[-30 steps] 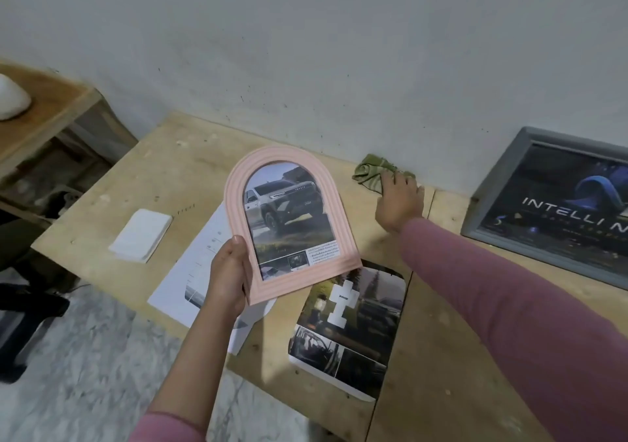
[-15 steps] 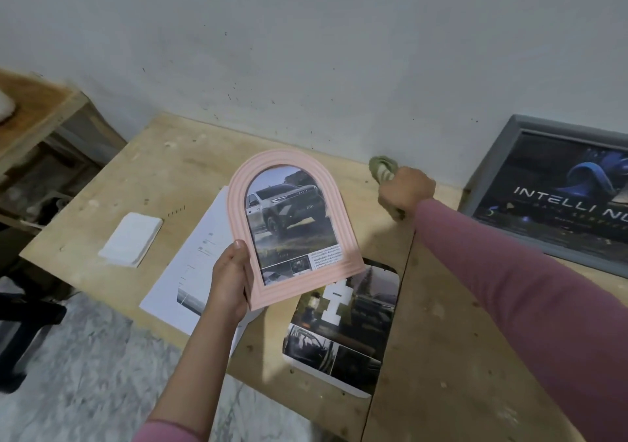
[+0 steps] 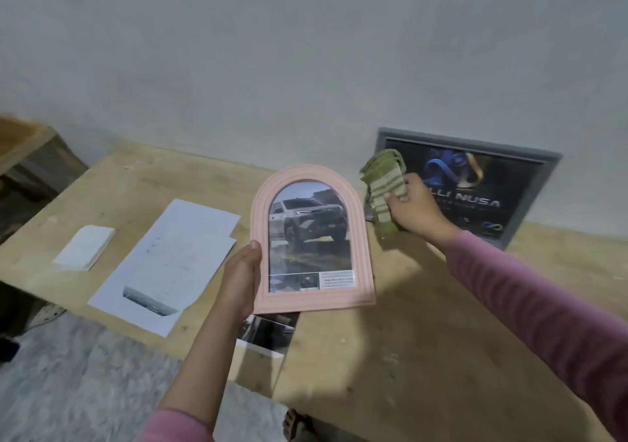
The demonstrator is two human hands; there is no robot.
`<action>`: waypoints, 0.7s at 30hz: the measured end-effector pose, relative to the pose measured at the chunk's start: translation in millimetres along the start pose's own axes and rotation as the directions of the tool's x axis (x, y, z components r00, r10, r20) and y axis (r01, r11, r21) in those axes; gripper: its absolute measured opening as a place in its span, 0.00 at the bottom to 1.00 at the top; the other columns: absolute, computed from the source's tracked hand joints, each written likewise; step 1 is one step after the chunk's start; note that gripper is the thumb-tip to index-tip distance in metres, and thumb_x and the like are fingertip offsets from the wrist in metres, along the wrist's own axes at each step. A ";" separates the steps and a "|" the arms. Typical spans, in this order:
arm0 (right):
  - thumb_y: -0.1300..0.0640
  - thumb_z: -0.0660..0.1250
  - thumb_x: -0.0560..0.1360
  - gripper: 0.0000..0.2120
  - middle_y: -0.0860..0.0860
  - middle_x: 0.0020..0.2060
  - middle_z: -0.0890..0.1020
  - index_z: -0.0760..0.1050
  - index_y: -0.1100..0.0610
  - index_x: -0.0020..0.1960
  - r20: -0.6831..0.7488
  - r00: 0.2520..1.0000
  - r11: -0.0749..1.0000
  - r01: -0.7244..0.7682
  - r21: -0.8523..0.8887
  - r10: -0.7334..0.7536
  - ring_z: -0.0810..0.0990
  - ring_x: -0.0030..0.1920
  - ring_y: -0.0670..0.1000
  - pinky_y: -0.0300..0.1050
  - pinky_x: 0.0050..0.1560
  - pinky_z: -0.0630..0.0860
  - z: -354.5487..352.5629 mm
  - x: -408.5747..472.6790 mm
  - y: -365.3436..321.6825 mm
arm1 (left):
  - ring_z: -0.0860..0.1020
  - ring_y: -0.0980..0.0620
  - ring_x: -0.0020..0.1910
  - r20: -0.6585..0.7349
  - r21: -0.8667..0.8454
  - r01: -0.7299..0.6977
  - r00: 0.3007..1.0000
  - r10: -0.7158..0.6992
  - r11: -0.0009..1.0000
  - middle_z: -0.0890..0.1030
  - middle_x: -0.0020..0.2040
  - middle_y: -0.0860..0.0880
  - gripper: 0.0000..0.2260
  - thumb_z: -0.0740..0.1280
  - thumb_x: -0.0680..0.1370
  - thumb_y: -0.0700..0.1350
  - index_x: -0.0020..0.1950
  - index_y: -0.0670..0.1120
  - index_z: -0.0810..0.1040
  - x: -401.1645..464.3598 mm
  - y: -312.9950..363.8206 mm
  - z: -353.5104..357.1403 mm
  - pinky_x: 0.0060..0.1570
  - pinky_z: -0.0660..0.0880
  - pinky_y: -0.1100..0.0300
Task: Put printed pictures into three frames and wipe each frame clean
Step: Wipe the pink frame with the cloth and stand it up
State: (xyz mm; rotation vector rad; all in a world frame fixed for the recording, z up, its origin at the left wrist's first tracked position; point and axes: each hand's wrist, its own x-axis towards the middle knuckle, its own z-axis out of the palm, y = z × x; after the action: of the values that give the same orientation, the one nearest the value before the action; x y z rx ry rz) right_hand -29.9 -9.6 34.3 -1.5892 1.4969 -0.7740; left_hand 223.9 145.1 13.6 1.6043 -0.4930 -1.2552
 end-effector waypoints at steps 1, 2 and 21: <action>0.60 0.64 0.75 0.14 0.57 0.49 0.81 0.69 0.58 0.60 -0.042 0.991 0.987 0.120 -0.107 -0.126 0.80 0.48 0.58 0.51 0.51 0.76 -15.0 -8.3 2.6 | 0.83 0.42 0.48 0.013 0.020 -0.013 1.000 0.013 1.000 0.83 0.50 0.40 0.15 0.56 0.83 0.49 0.55 0.40 0.77 -5.8 -1.9 13.9 0.47 0.79 0.51; 0.62 0.63 0.74 0.17 0.59 0.50 0.81 0.68 0.58 0.63 -0.058 0.968 0.949 0.224 -0.222 -0.243 0.80 0.49 0.61 0.53 0.50 0.77 -30.9 -17.1 5.6 | 0.83 0.43 0.48 0.024 0.039 -0.021 1.000 0.020 0.999 0.83 0.49 0.40 0.15 0.57 0.82 0.49 0.54 0.40 0.77 -13.4 -2.8 29.2 0.48 0.79 0.51; 0.73 0.69 0.65 0.36 0.57 0.69 0.71 0.67 0.55 0.71 0.180 0.820 0.431 0.456 -0.779 -0.543 0.75 0.63 0.62 0.55 0.40 0.82 -182.5 -122.4 117.7 | 0.79 0.35 0.53 0.104 -0.131 -0.159 0.979 0.173 0.979 0.81 0.51 0.35 0.17 0.62 0.77 0.53 0.48 0.39 0.78 -91.9 -27.0 217.8 0.58 0.74 0.40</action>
State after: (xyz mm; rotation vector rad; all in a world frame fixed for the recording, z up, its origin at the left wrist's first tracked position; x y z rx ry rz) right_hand -259.1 88.3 32.8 -2.8394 1.5335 -0.4737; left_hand -11.8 130.7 42.7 1.3652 -0.5990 -1.2311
